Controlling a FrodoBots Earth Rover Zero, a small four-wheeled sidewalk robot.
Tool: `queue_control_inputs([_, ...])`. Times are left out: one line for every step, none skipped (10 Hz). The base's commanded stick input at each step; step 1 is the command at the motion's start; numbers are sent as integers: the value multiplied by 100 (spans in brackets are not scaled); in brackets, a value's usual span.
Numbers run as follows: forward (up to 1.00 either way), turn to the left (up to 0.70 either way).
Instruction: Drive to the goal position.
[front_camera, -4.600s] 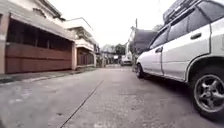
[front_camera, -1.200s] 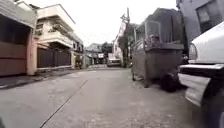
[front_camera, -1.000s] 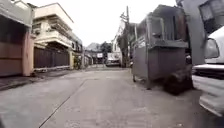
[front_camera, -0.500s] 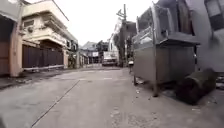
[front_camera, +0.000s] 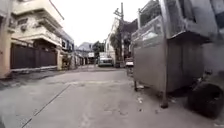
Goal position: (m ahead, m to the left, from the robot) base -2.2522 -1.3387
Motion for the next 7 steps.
queue_control_inputs([100,0])
queue_control_inputs([100,11])
queue_control_inputs([100,27])
queue_control_inputs([100,18])
queue_control_inputs([100,0])
queue_control_inputs([100,0])
queue_control_inputs([100,0])
